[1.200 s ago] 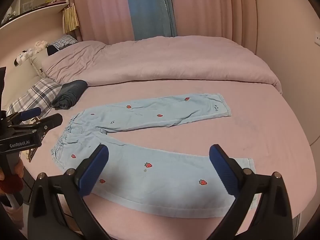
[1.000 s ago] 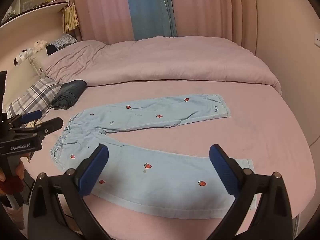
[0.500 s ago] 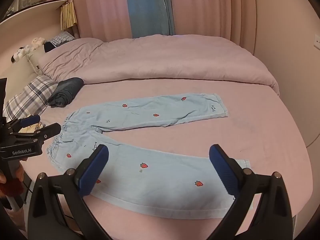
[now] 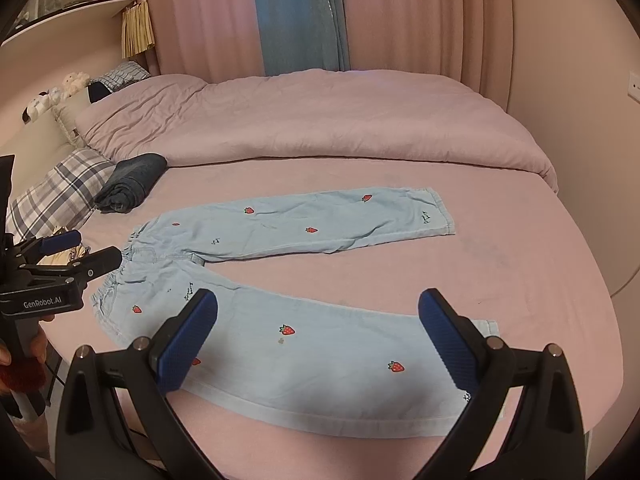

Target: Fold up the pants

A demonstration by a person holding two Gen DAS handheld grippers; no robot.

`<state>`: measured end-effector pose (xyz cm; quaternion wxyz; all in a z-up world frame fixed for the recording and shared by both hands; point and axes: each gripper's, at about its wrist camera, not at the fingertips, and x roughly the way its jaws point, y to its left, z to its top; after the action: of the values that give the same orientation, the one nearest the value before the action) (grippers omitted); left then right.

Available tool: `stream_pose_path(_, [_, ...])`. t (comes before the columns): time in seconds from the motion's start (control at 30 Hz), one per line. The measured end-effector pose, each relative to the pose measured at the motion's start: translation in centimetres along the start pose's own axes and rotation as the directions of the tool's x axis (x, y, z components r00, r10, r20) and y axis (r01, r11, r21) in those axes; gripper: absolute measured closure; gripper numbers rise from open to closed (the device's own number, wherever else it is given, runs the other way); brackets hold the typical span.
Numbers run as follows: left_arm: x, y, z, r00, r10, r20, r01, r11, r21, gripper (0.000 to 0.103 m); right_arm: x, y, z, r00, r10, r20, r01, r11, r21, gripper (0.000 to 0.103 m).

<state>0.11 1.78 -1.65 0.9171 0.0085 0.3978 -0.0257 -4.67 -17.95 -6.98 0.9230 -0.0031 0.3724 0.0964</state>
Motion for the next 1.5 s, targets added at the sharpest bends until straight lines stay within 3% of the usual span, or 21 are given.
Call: stream_pose_path(1.5, [0.1, -1.1, -0.4, 1.000, -0.006, -0.014, 0.007, 1.000, 0.024, 0.001, 0.1, -0.8, -0.2, 1.000, 0.005, -0.008, -0.005, 1.000, 0.005, 0.002])
